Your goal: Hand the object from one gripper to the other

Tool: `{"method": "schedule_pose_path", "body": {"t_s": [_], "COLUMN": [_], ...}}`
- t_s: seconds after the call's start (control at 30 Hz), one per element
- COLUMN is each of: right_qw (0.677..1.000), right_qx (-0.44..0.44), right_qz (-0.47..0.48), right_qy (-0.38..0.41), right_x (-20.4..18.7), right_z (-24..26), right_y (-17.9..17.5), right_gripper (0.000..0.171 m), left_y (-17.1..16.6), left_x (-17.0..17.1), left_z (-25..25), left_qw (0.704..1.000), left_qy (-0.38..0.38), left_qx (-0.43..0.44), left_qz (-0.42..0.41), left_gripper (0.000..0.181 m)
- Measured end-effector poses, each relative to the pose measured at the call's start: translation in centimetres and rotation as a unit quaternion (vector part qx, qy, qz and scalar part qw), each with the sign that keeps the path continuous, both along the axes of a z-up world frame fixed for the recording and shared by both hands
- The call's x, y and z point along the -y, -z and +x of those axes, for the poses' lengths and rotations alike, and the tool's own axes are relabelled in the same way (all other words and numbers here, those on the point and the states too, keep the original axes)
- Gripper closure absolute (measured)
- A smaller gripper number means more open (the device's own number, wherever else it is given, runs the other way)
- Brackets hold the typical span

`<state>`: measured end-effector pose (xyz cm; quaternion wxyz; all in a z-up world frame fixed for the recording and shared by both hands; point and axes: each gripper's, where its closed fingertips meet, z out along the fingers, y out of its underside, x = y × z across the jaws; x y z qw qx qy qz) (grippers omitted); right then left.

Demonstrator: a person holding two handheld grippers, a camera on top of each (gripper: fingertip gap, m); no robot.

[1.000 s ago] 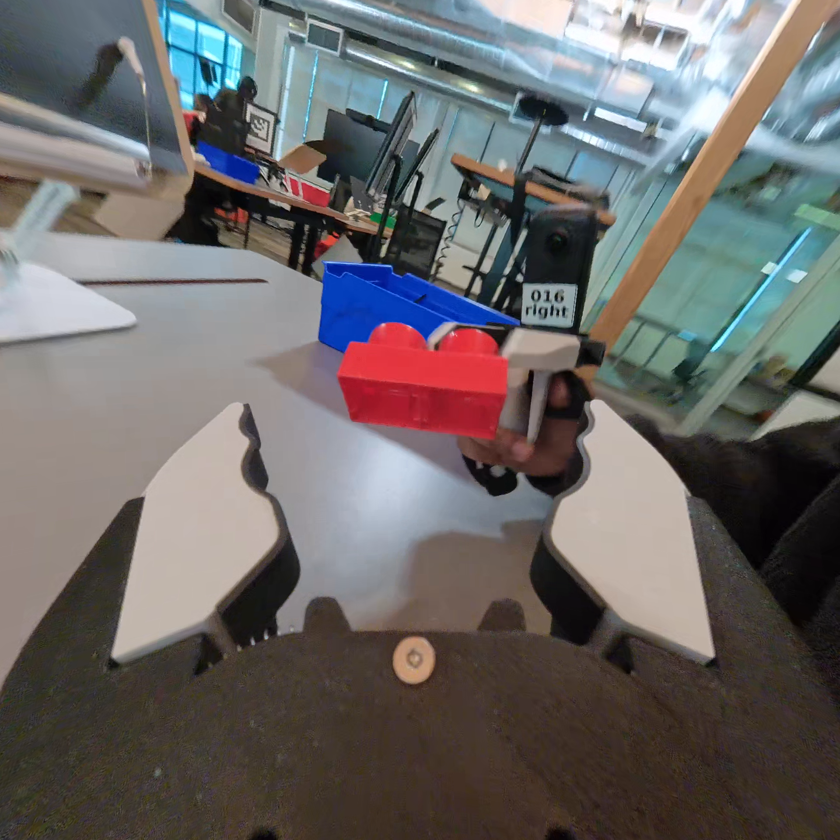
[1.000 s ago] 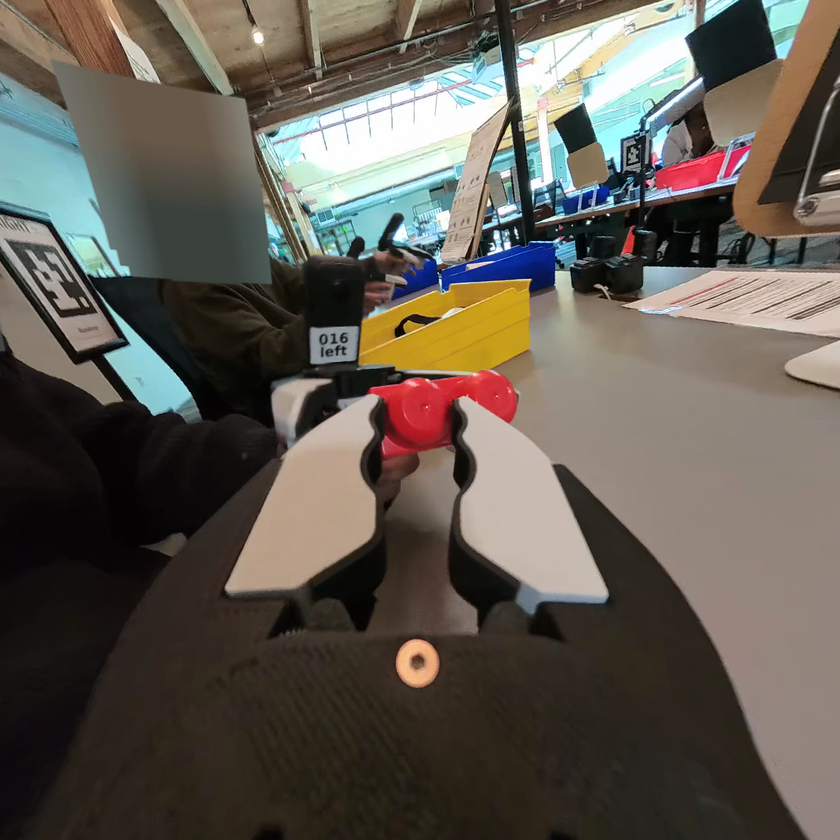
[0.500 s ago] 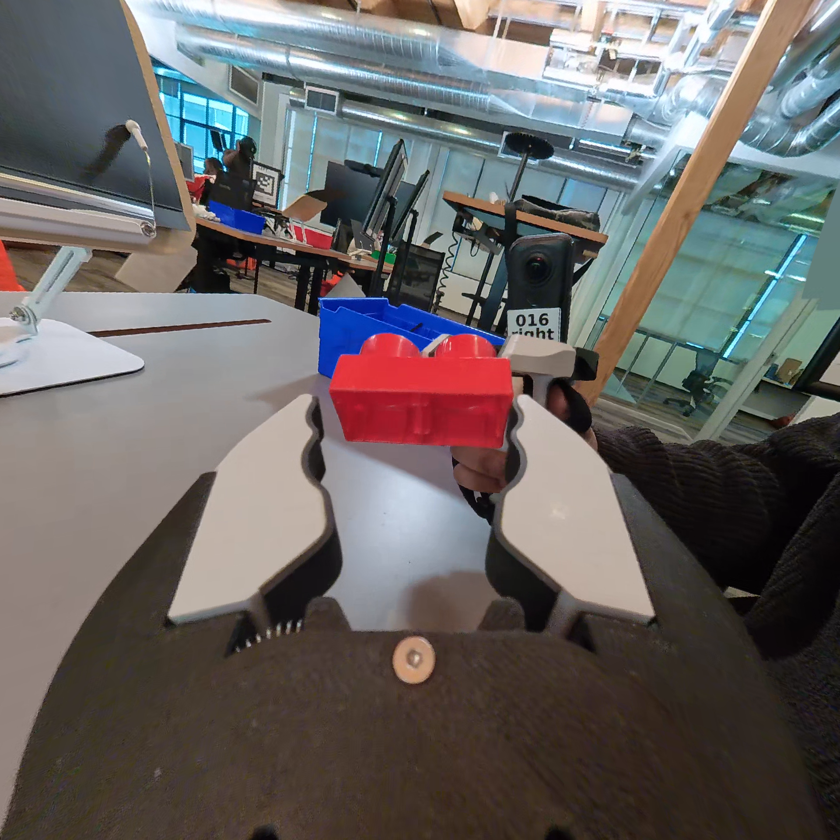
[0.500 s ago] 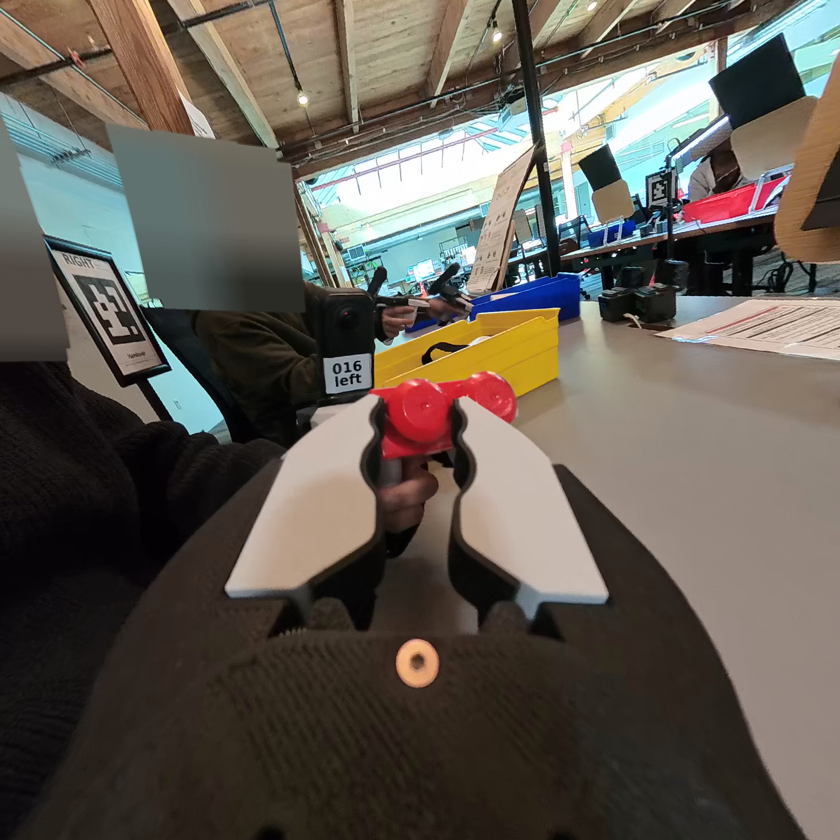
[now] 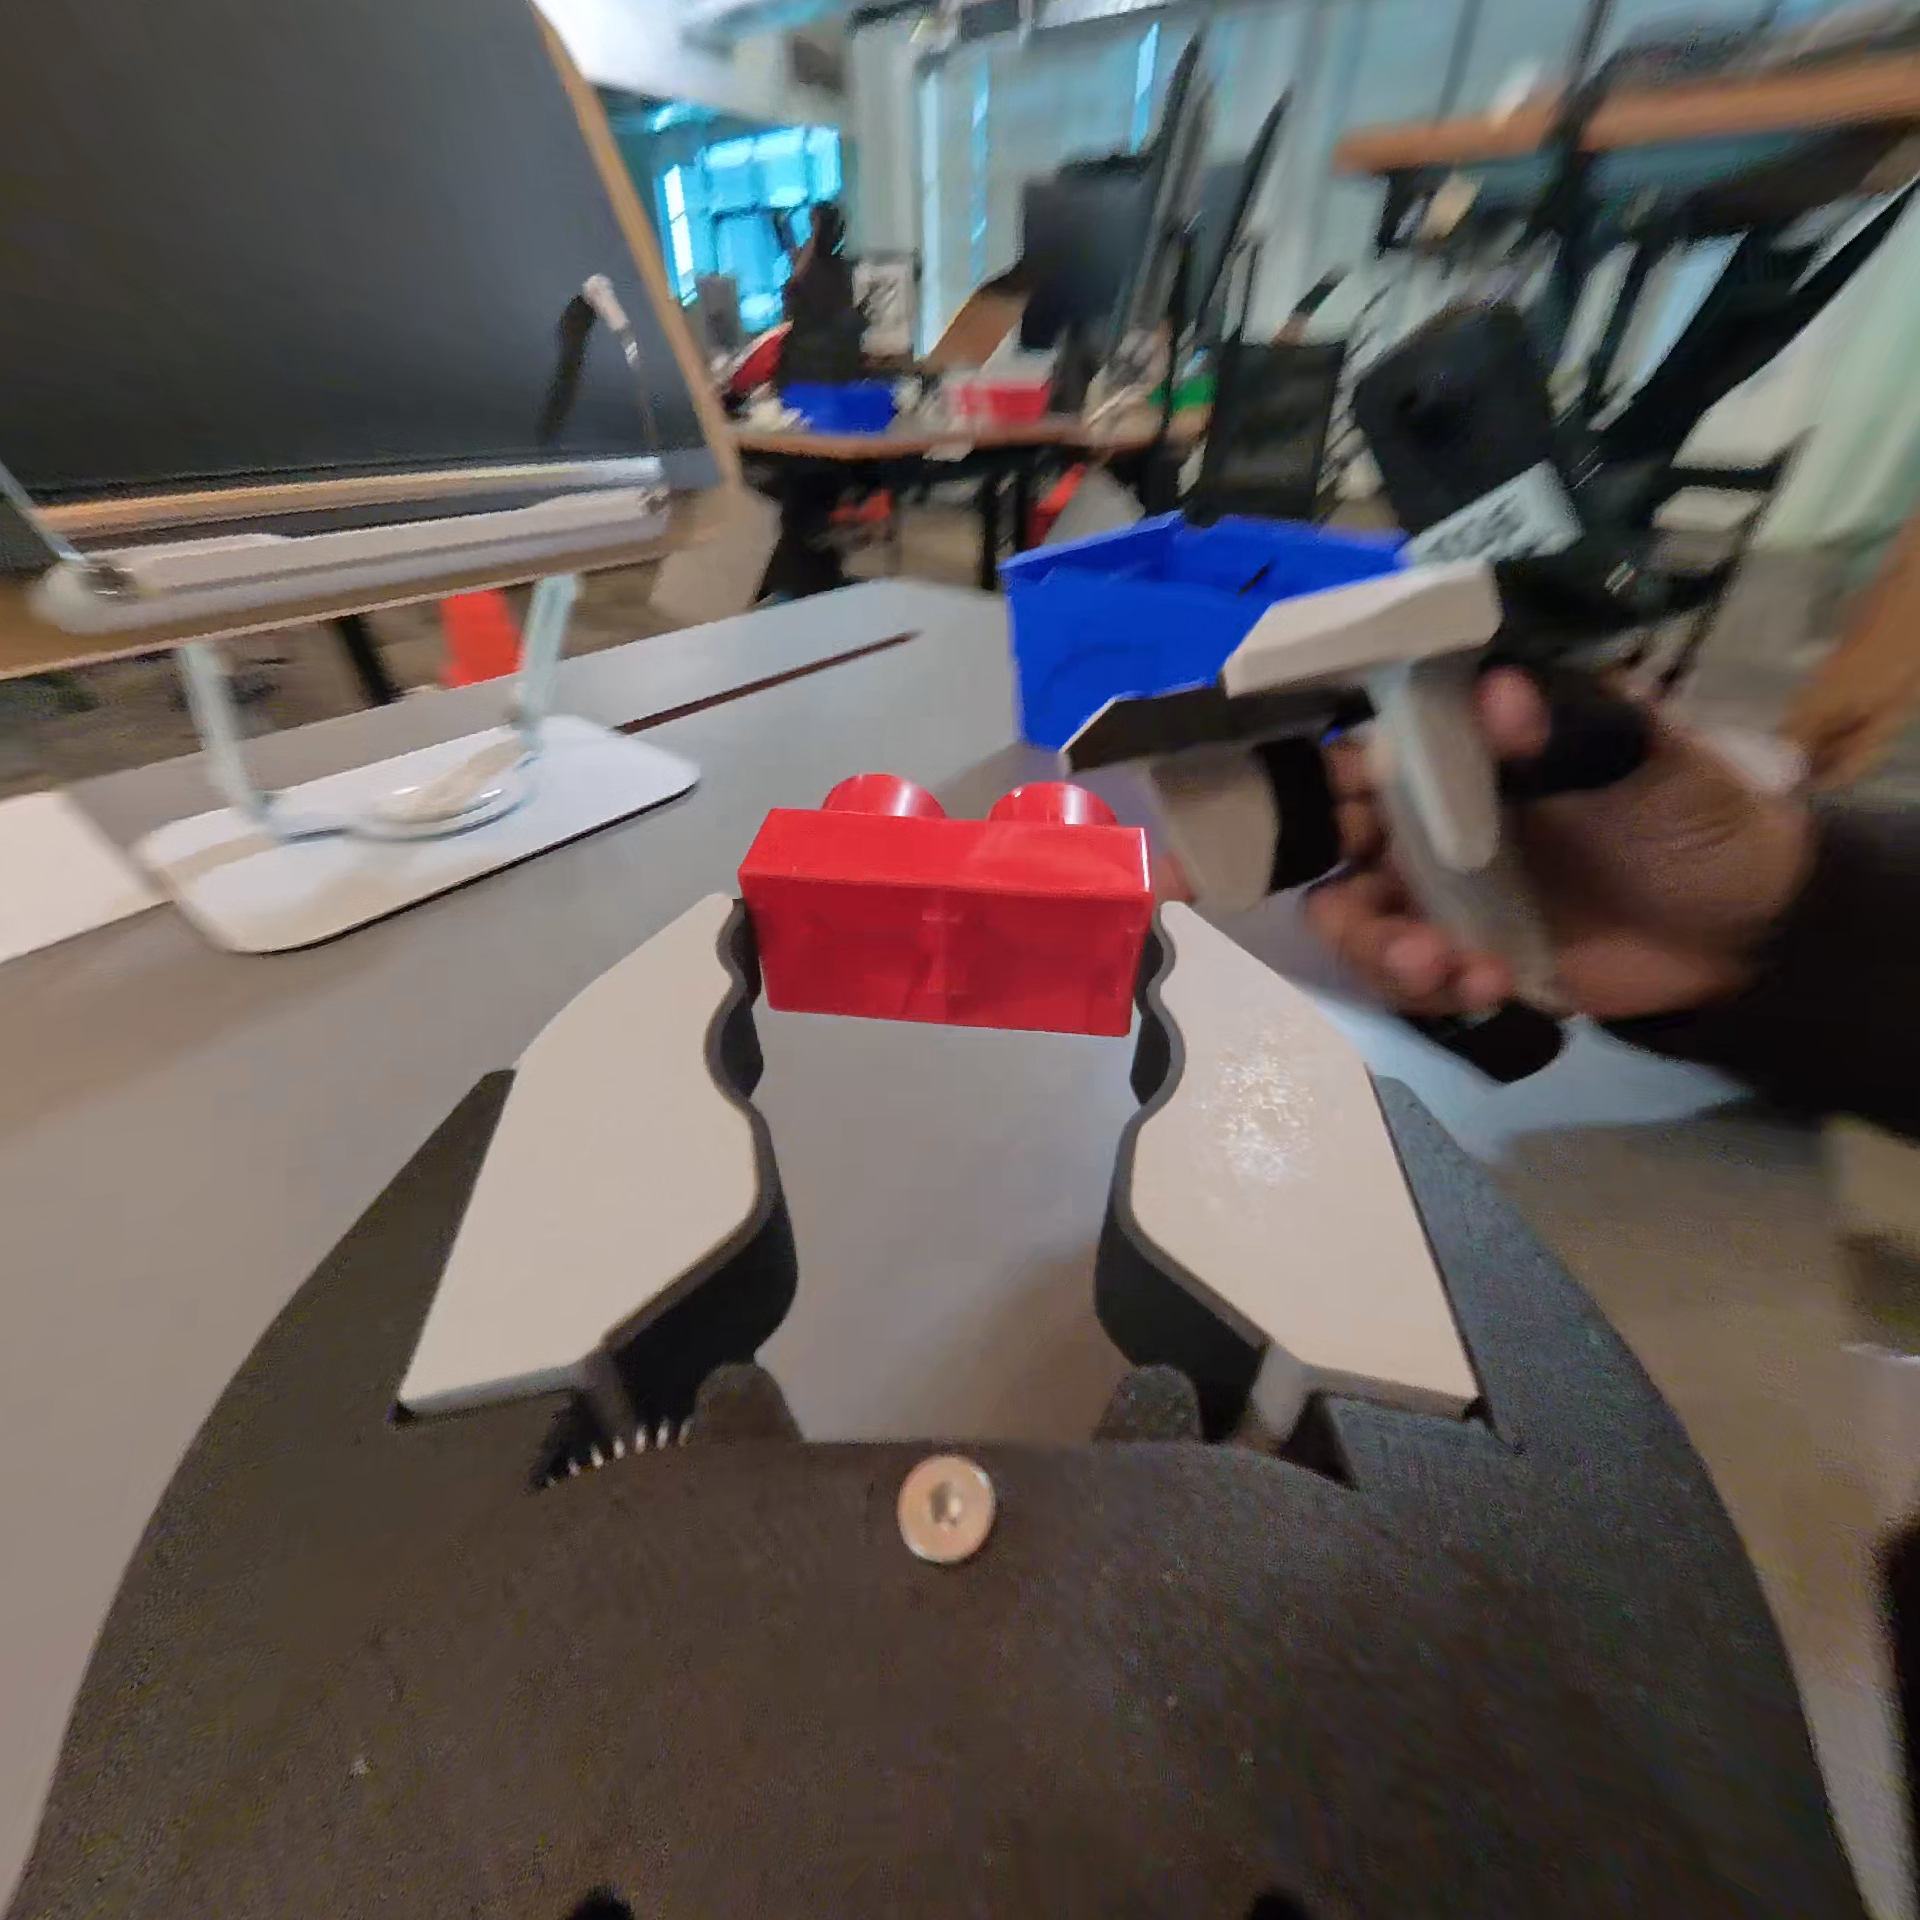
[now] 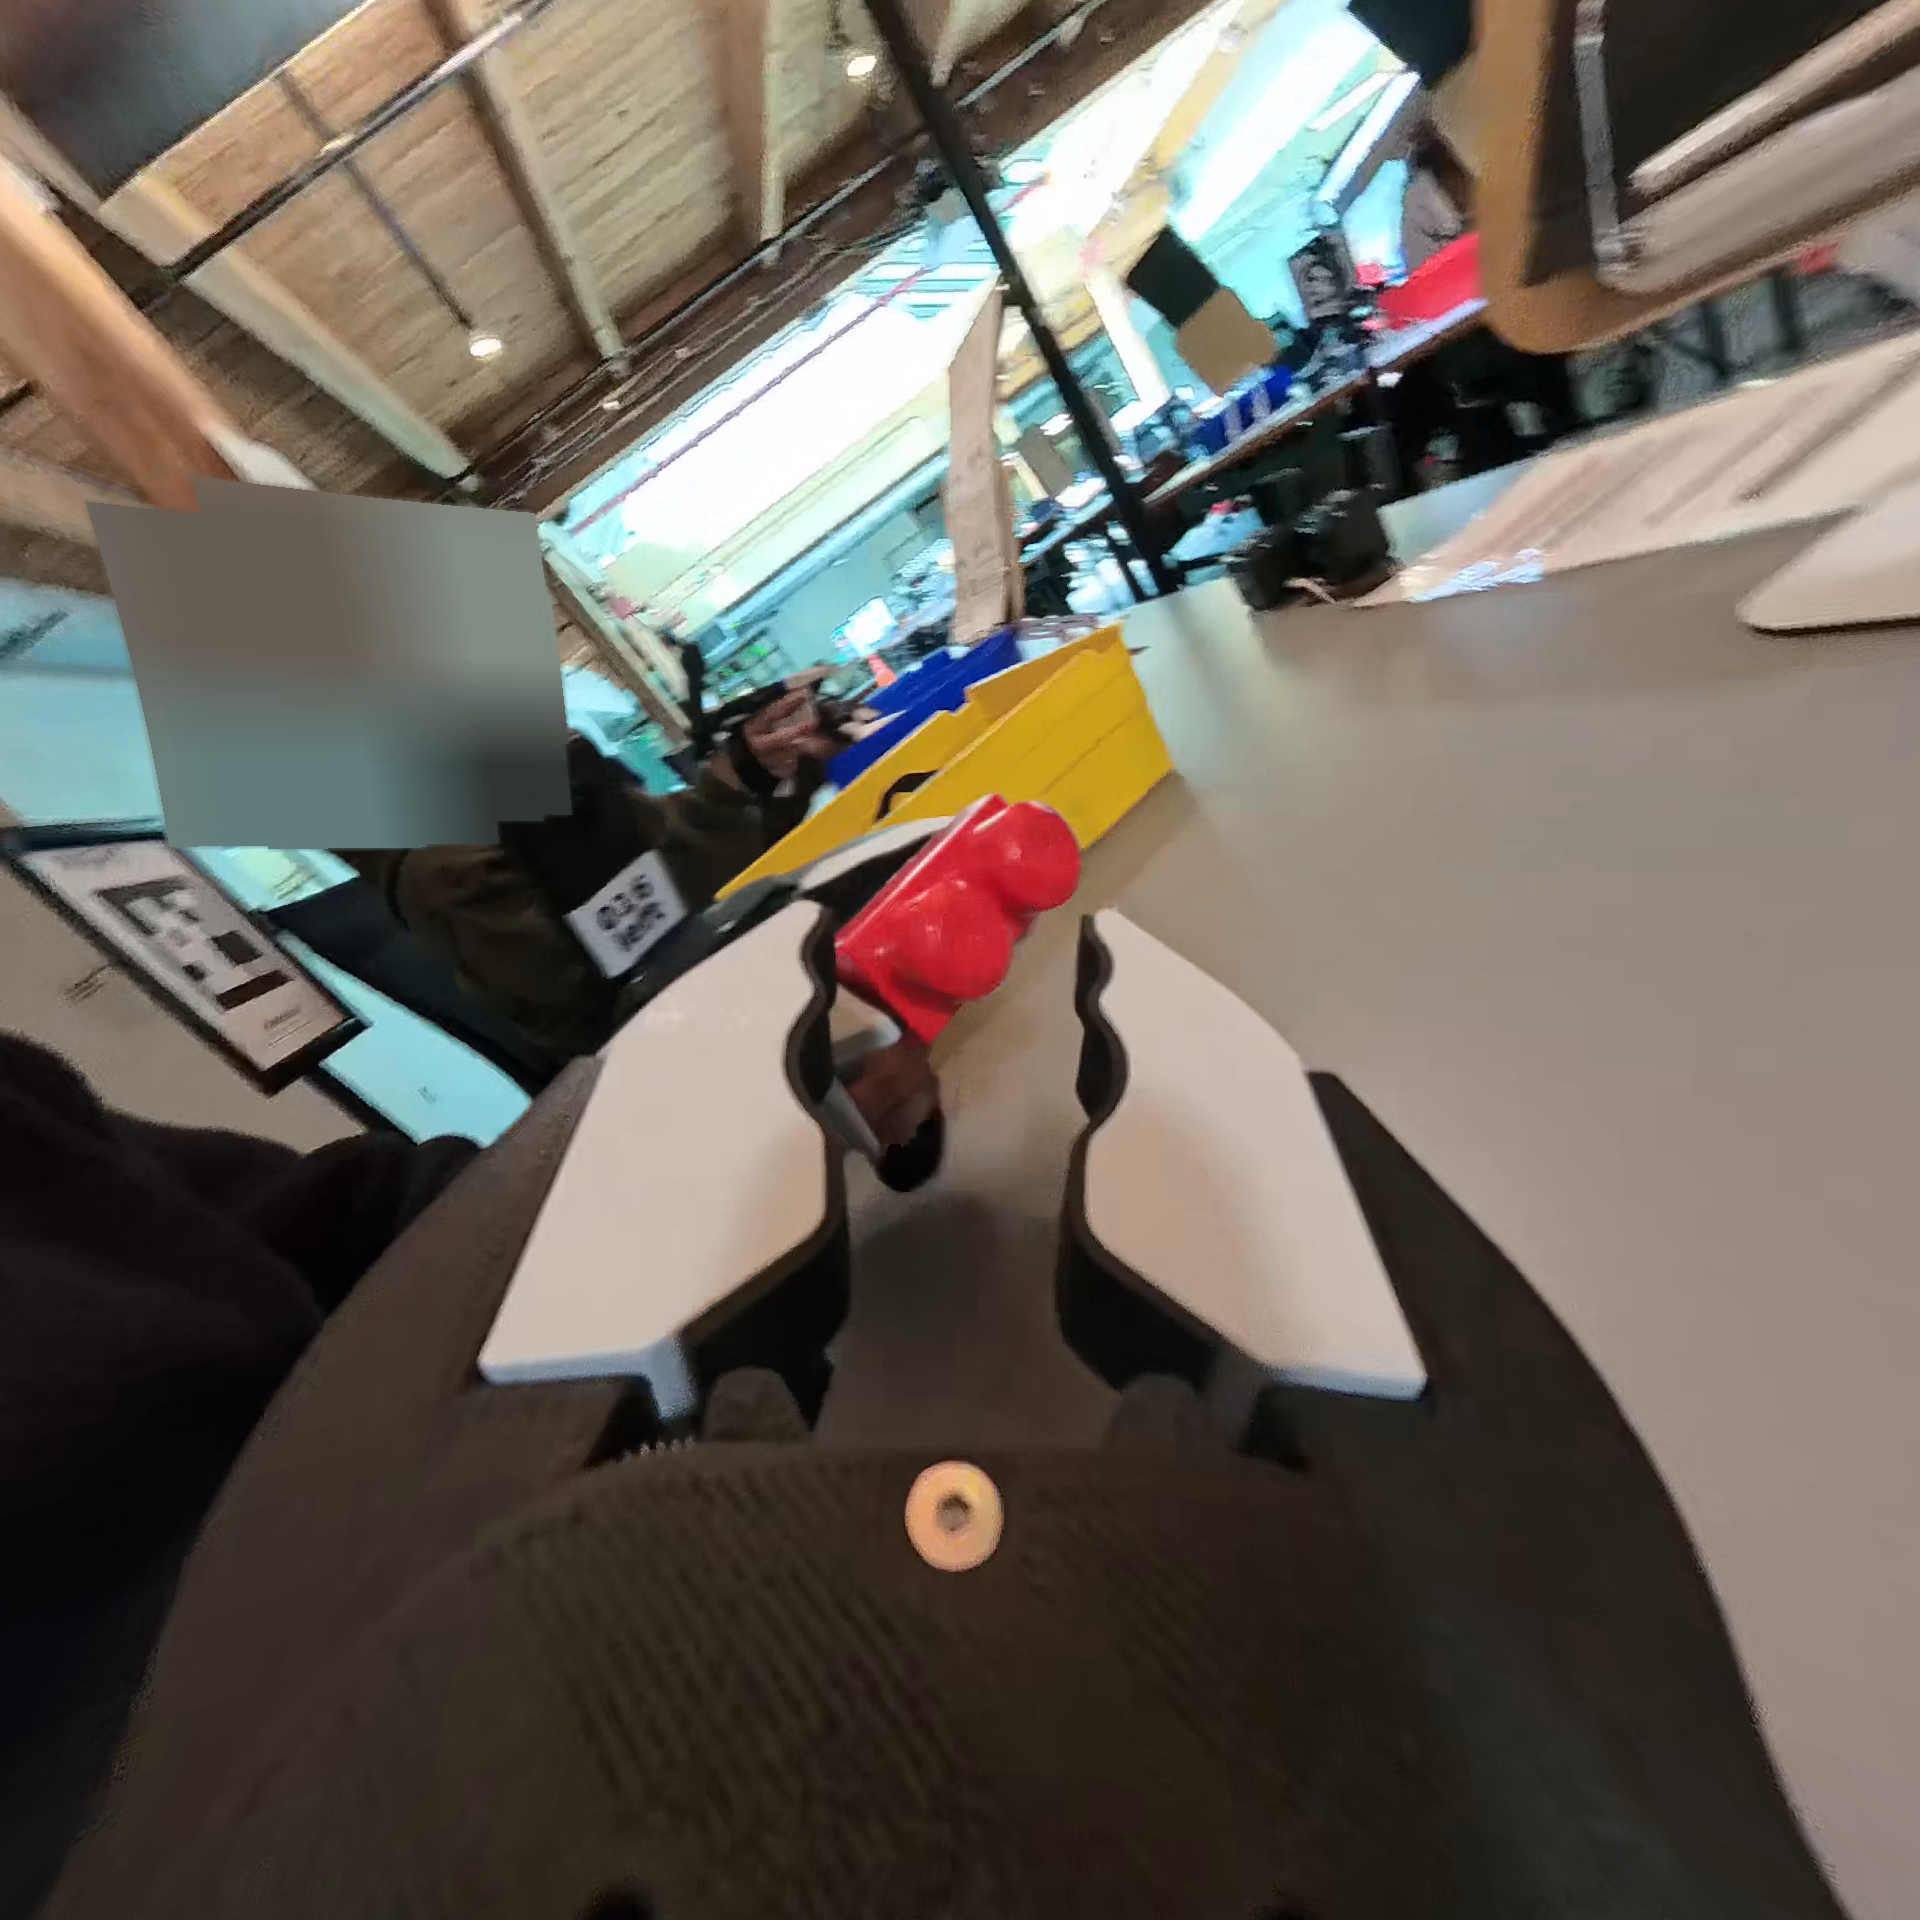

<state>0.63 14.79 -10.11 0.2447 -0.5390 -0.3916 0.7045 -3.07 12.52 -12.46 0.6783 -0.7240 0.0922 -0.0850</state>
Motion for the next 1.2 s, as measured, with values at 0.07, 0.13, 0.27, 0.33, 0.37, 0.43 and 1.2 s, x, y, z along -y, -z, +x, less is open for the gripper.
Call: {"method": "schedule_pose_path", "body": {"t_s": [0.07,0.13,0.27,0.33,0.37,0.43,1.2], "right_qw": [0.999,0.993,0.967,0.952,0.947,0.94,0.995], "right_qx": [0.024,0.053,0.103,0.127,0.138,0.159,0.052], "right_qz": [0.018,0.077,0.214,0.26,0.274,0.285,0.067], "right_qy": [0.036,0.068,0.095,0.098,0.099,0.096,0.047], "right_x": [-1.0,-1.2,0.4,1.2,1.5,1.8,-0.6], "right_z": [-0.1,-0.3,-1.3,-1.8,-1.9,-2.1,-0.4], "right_y": [0.7,1.5,2.9,3.7,4.1,4.9,1.5], "right_gripper": [0.126,0.12,0.115,0.116,0.116,0.117,0.126], "left_y": [1.2,2.4,4.3,4.5,4.5,4.6,3.1], "left_x": [-0.3,-0.5,-0.8,-0.8,-0.8,-0.7,-0.3], "left_z": [-1.0,-1.2,-0.1,0.7,1.0,1.7,4.6], "left_qw": [0.997,0.989,0.966,0.953,0.947,0.939,0.994], "left_qy": [-0.046,-0.07,-0.082,-0.084,-0.085,-0.081,0.066], "left_qx": [-0.062,-0.118,-0.224,-0.275,-0.296,-0.324,0.01], "left_qz": [-0.029,-0.06,-0.096,-0.095,-0.092,-0.086,-0.089], "left_gripper": [0.11,0.11,0.111,0.111,0.111,0.11,0.078]}}
